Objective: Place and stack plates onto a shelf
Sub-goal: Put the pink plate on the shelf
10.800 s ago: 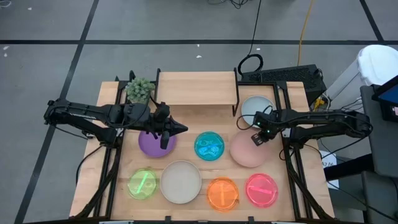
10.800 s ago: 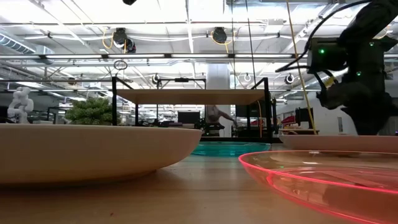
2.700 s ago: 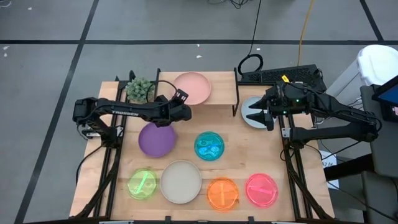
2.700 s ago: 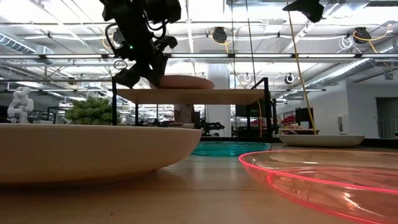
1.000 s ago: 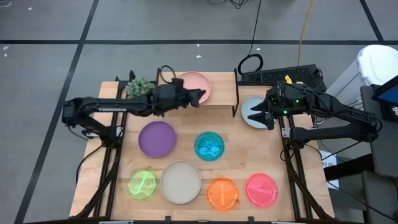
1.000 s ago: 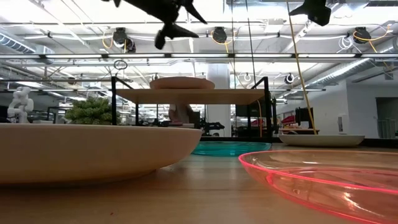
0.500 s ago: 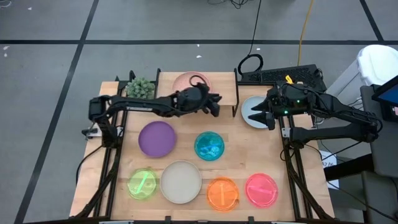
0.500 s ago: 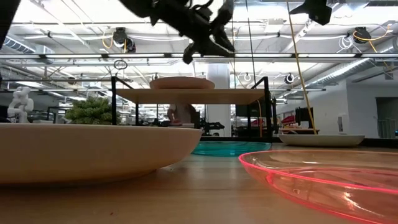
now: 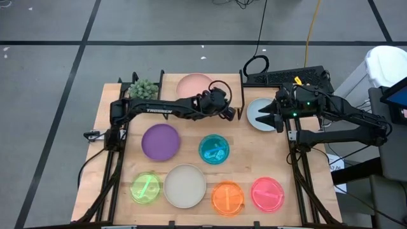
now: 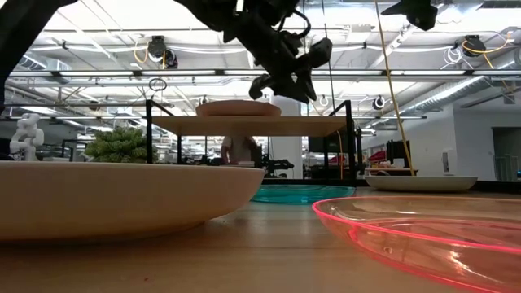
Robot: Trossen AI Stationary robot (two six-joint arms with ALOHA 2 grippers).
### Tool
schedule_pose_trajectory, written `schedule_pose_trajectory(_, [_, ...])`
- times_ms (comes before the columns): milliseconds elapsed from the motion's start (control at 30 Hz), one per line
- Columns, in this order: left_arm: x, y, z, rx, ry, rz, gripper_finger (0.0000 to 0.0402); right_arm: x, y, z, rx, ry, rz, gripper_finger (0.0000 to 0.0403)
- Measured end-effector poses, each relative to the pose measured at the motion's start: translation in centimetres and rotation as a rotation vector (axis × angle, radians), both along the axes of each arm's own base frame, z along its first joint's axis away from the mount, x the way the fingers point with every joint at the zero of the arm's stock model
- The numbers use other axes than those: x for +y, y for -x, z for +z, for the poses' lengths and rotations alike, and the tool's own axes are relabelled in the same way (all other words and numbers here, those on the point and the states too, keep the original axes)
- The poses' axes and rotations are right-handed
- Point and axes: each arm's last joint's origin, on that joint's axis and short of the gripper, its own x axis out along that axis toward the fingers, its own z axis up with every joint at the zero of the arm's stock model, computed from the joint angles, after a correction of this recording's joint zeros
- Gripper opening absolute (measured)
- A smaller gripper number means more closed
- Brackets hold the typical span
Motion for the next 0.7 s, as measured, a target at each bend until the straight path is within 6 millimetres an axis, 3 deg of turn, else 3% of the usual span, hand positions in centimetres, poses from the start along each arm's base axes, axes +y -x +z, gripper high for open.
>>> schedule_pose_trajectory(300, [1.2, 0.9, -0.8, 0.105, 0.009, 0.069, 0.0078, 0.0, 0.0, 0.0, 0.001, 0.018, 0.007, 0.0265])
schedule_pose_trajectory(700, [1.3, 1.7, -1.3, 0.146, 0.021, 0.208, 0.0078, 0.0, 0.0, 0.0, 0.004, 0.050, 0.016, 0.0265])
